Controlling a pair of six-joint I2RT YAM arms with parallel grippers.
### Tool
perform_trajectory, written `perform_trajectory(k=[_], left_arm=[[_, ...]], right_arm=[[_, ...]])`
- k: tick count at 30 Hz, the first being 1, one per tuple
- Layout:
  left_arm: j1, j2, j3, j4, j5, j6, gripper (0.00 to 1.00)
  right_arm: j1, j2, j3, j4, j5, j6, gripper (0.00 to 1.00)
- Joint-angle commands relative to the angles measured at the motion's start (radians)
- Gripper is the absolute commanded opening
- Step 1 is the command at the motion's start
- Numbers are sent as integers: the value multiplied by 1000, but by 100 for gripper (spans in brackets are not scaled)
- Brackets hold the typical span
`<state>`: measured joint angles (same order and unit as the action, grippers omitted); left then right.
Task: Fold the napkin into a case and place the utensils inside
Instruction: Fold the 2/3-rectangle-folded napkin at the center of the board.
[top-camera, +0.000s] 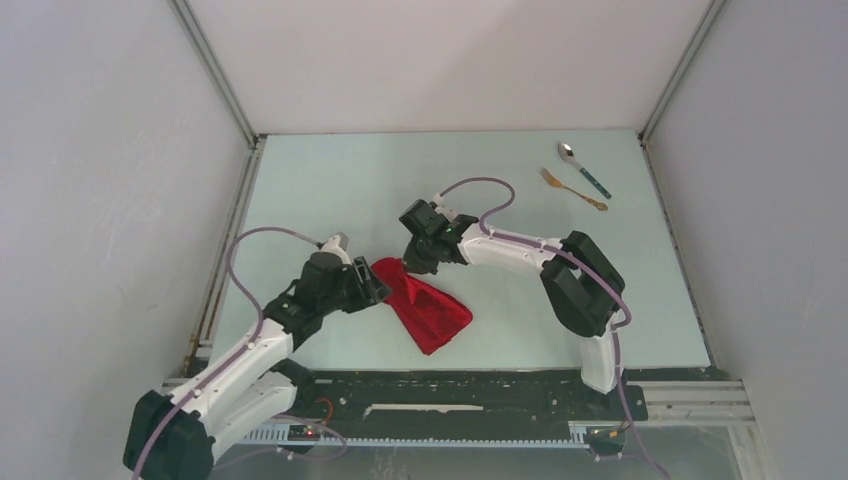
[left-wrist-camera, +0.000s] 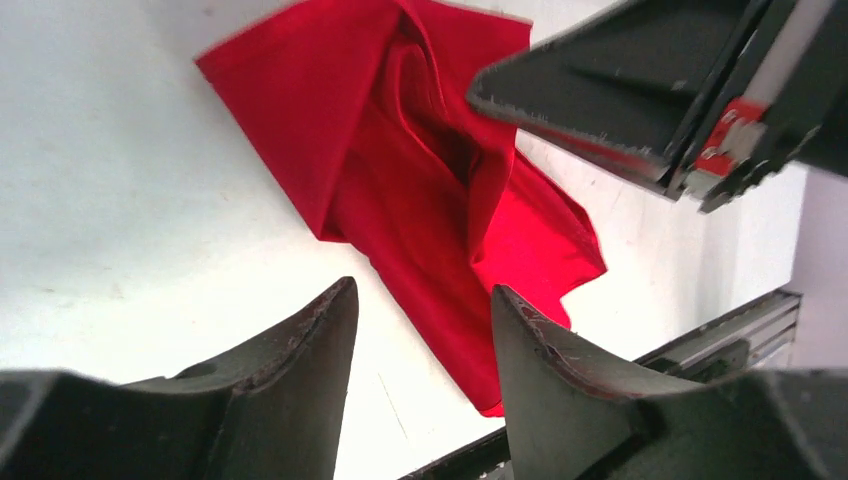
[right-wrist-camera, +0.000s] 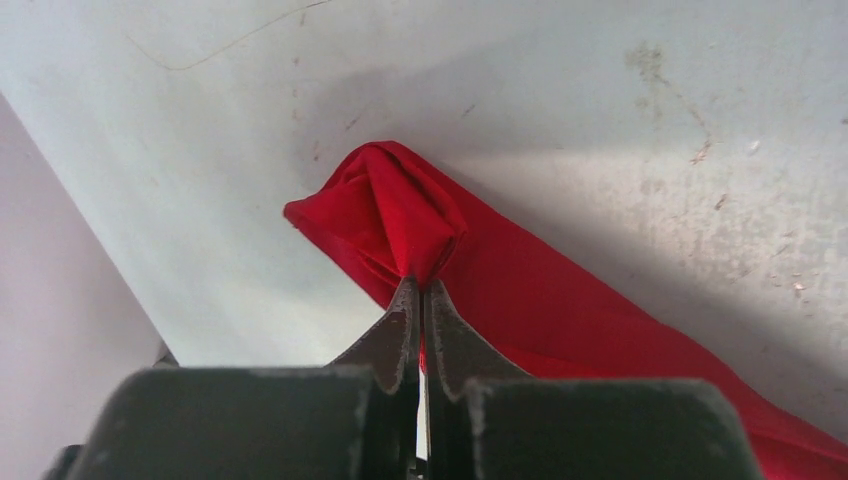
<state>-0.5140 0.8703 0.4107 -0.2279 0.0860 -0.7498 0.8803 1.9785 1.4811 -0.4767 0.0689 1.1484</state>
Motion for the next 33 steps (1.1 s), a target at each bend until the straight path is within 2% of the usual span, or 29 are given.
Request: perform_trajectory(k=[1, 5, 9, 15, 19, 22, 27, 33], left_arm=[[106, -44, 61, -85, 87, 32, 59], [143, 44, 108, 27, 172, 6, 57], [143, 178, 155, 136, 181, -26, 37], [151, 419, 204, 268, 153, -45, 28], [173, 552, 209, 373, 169, -64, 27], [183, 619, 228, 377, 153, -65, 28], [198, 642, 222, 377, 114, -58, 27], [202, 674, 245, 344, 116, -36, 27]], right_arm=[[-27, -60, -23, 49, -4, -75, 0], [-42, -74, -36, 69, -31, -111, 0], [-46, -83, -43, 83, -45, -127, 0], [-52, -86, -45, 106, -59, -163, 0], [-52, -94, -52, 122, -58, -194, 0], [-55, -103, -69, 152, -90, -216, 0], [-57, -109, -108, 241, -159, -243, 0], [-46, -91, -145, 383, -274, -180, 0]])
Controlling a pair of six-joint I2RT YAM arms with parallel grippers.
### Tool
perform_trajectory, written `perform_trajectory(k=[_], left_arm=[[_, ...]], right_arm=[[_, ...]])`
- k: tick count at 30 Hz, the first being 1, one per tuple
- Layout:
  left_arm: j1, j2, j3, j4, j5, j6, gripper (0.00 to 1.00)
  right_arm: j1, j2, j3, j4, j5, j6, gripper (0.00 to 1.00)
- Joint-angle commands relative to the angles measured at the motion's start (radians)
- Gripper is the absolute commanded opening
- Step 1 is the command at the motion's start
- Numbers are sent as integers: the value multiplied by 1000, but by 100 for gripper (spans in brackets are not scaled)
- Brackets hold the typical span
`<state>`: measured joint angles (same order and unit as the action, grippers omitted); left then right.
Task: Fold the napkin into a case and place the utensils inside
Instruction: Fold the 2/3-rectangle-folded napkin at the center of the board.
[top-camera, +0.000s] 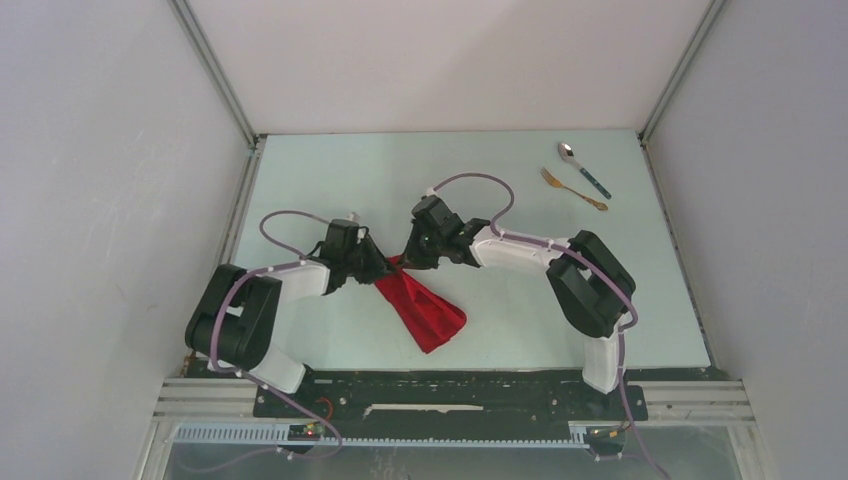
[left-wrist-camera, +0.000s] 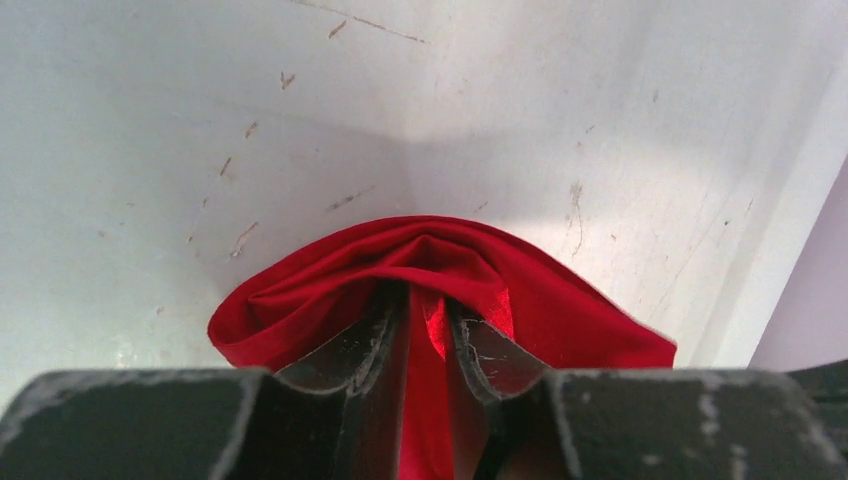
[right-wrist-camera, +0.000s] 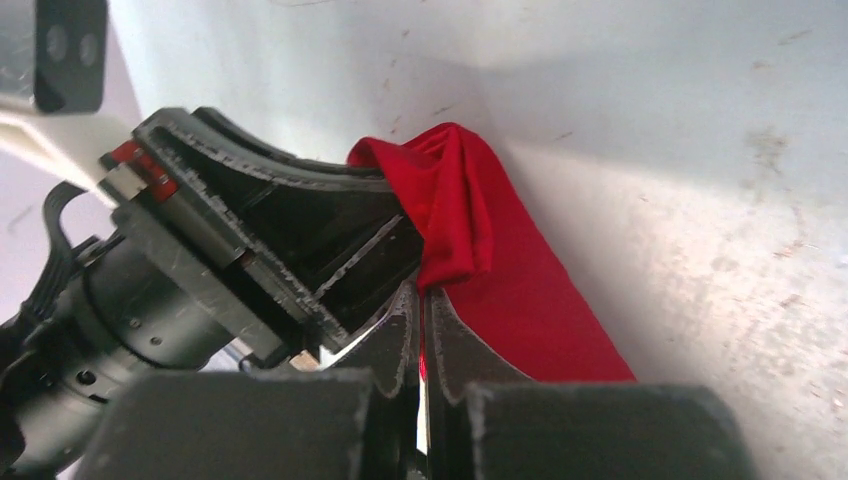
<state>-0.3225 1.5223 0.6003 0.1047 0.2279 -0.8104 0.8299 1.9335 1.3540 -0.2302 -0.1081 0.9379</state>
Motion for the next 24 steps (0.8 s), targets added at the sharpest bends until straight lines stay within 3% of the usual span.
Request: perform_trajectory(k=[1, 8, 21, 24], left_arm=[[11, 22, 65, -9, -31, 38, 27], [11, -78, 107, -186, -107, 105, 28], [12, -251, 121, -390, -220, 95, 26], [21, -317, 124, -433, -273, 96, 32]], right_arm=[[5, -37, -30, 167, -118, 49, 0], [6, 1, -136, 438, -195, 163, 0], [19, 64, -187, 545, -153, 187, 0], [33, 77, -194, 565, -136, 184, 0]])
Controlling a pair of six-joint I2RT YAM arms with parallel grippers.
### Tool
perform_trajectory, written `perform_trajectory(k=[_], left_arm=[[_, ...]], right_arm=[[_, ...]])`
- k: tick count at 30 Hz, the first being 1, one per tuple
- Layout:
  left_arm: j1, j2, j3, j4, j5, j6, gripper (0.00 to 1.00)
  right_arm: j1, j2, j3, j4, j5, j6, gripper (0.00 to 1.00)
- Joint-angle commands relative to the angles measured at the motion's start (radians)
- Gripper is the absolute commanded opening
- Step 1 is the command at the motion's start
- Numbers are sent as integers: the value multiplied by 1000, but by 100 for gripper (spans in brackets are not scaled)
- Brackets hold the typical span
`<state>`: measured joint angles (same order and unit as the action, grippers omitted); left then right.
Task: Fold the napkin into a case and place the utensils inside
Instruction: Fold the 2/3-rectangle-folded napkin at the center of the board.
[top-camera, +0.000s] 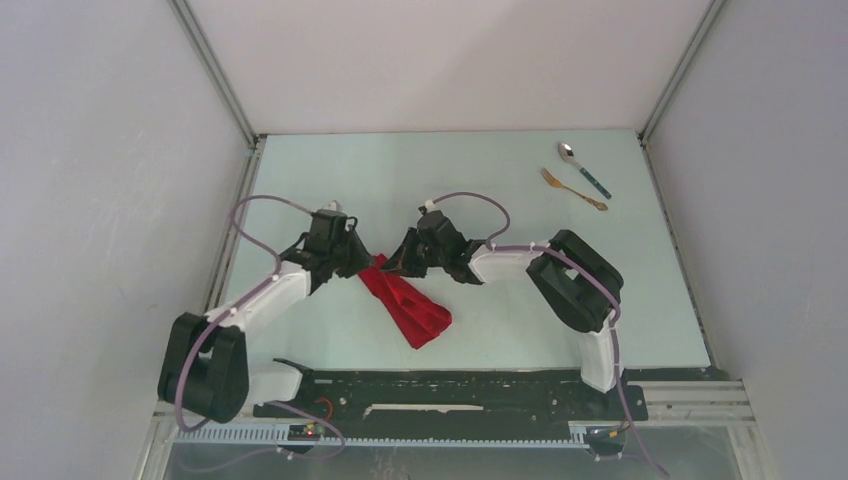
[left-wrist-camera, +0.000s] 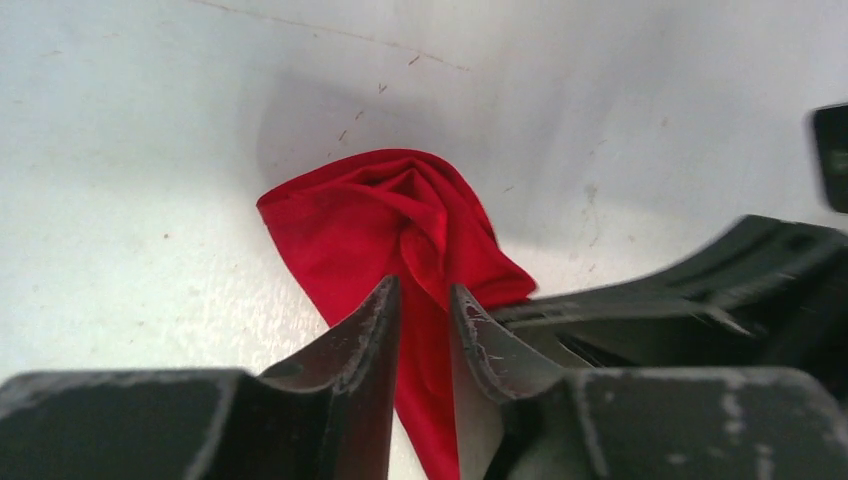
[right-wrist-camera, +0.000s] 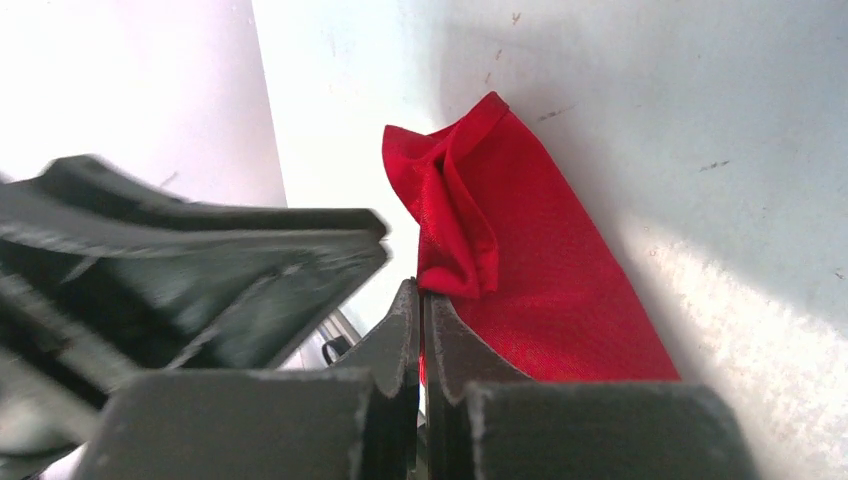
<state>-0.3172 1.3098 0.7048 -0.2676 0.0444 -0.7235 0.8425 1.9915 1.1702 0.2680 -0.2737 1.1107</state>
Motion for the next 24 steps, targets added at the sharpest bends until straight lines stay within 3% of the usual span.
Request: perform_trajectory(k=[1, 6, 13, 20, 24], left_arm=[[21, -118, 23, -75, -95, 11, 34], [39, -113, 30, -72, -29, 13, 43], [44, -17, 53, -16, 83, -36, 66], [46, 71, 75, -13, 123, -94, 67], [56, 101, 86, -11, 123, -116, 62]], right_arm=[[25, 24, -10, 75, 34, 9, 0], [46, 47, -9, 119, 65, -31, 0], [70, 58, -10, 116, 124, -218, 0], [91, 55, -10, 97, 178, -351, 0], [106, 59, -10, 119, 192, -399, 0]])
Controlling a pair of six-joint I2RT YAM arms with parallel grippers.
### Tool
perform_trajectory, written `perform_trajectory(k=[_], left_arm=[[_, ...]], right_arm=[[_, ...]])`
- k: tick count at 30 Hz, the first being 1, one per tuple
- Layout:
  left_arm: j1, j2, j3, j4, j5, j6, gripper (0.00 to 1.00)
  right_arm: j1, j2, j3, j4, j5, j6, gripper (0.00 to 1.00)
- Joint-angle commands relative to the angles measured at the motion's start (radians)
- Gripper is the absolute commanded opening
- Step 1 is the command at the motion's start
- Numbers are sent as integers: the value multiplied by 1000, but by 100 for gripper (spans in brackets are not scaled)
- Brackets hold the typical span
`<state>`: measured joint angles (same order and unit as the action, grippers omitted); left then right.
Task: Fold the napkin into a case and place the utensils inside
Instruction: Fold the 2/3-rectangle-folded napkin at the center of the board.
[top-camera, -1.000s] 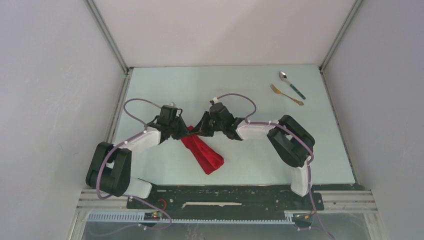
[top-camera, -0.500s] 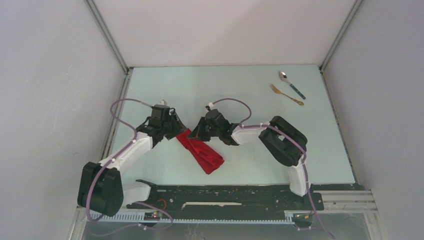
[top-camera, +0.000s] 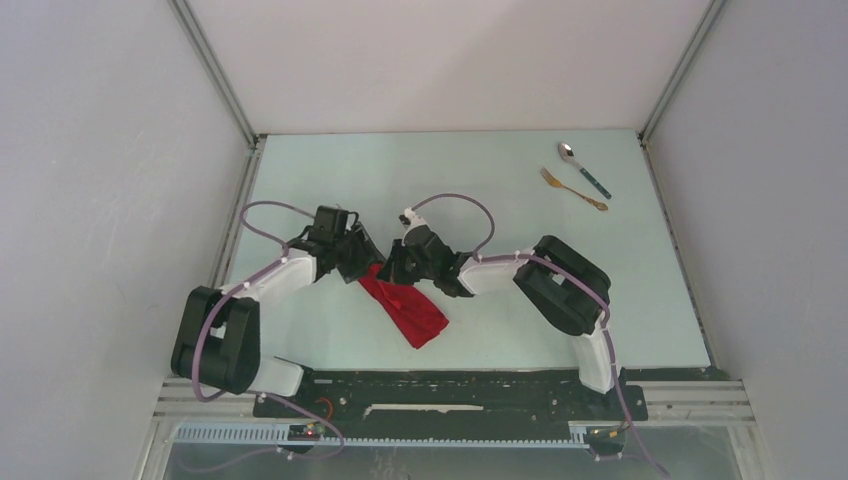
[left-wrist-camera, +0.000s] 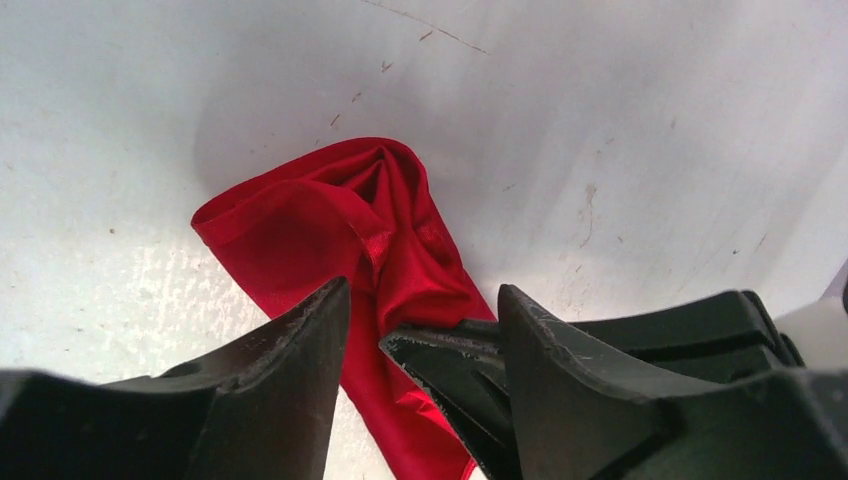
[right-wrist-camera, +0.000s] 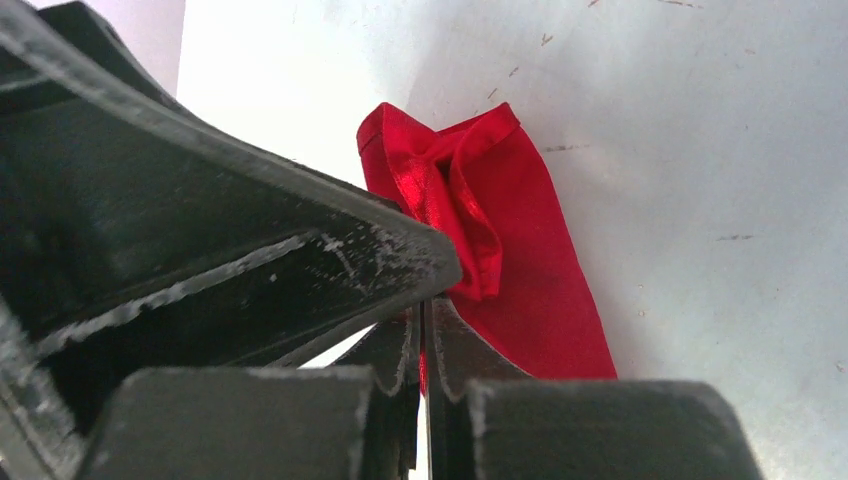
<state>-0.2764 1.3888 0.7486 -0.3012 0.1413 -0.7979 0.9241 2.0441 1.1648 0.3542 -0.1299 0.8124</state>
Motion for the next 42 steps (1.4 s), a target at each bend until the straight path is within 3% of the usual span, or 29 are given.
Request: perform_trajectory(k=[1, 11, 17, 25, 36, 39, 42], left_arm=[[21, 27, 46, 25, 30, -42, 60], [72, -36, 1, 25, 69, -65, 64], [71, 75, 39, 0, 122, -75, 50], [68, 107, 46, 12, 163, -33, 49], [66, 123, 57, 11, 171, 21, 18], [67, 129, 66, -6, 154, 41, 10], [68, 136, 72, -16, 135, 60, 3]], right_arm=[[29, 5, -5, 38, 53, -109, 0], [30, -15, -26, 92, 56, -141, 0], [32, -15, -27, 106, 57, -169, 0], [29, -13, -26, 120, 41, -194, 0], [23, -2, -5, 125, -11, -193, 2], [17, -8, -4, 120, -46, -179, 7], [10, -39, -5, 59, -60, -168, 23]])
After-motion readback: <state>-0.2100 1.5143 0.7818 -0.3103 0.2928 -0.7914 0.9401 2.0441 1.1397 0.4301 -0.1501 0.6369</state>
